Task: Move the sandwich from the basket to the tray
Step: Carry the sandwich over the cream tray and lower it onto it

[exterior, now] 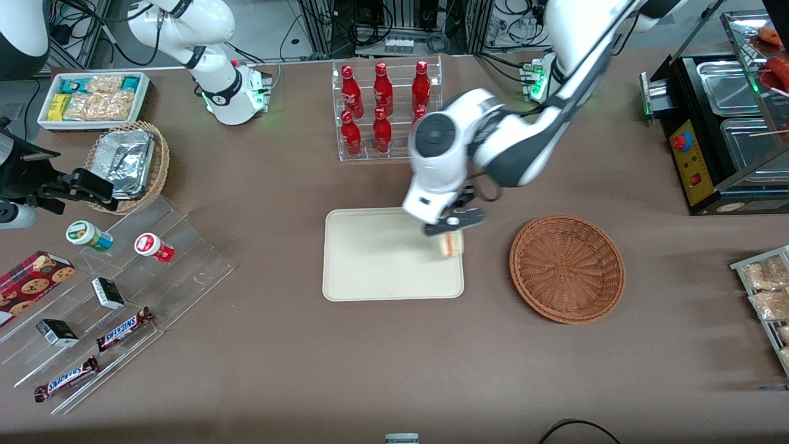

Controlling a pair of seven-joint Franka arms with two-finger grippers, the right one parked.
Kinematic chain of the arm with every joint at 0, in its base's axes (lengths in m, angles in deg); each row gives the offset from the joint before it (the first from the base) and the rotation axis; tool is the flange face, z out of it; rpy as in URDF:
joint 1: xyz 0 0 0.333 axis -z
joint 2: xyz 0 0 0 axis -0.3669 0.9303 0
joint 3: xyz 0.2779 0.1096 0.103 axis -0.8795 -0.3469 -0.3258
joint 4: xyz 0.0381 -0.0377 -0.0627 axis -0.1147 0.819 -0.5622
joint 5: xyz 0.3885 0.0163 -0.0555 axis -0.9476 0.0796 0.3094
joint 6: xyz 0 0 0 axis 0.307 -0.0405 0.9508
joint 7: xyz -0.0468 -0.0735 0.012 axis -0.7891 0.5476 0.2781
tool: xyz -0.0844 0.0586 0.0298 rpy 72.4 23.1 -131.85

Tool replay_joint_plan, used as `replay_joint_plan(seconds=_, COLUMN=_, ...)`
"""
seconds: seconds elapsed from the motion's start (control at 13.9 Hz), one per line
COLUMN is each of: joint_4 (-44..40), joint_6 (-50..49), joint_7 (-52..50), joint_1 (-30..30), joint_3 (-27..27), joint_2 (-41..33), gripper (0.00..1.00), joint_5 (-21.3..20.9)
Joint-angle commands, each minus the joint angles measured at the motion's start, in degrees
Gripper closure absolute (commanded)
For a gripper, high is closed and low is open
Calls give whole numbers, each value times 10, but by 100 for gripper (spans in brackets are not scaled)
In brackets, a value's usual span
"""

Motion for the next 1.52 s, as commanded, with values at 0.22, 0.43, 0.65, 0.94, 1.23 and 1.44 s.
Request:
replay_joint_plan(seconds=0.22, joint_4=-97, joint_6=31, joint_7=-91, joint_1=87, joint_3=0, joint_2=123, gripper=100, joint_5=-122)
replay_joint_plan(seconds=0.43, joint_4=-105, joint_6=70, joint_7=-100, joint_1=95, joint_3=0, joint_2=151, gripper=100, joint_5=-145)
replay_joint_plan(seconds=0.65, joint_4=-106, joint_6=88, joint_7=-100, joint_1=100, joint_3=0, joint_2=162, gripper=100, joint_5=-147)
replay_joint_plan(seconds=0.94, joint_4=-105, joint_6=93, joint_7=-100, joint_1=106, joint_3=0, joint_2=178, gripper=100, joint_5=-172)
replay_joint_plan(seconds=1.23, joint_4=-105, joint_6=92, joint_7=-98, joint_1=115, joint_3=0, joint_2=188, gripper=28, joint_5=-188)
replay_joint_plan(seconds=1.44, joint_4=-105, joint_6=81, joint_7=-98, joint_1=110, joint_3=1, joint_2=173, gripper=1, joint_5=-184)
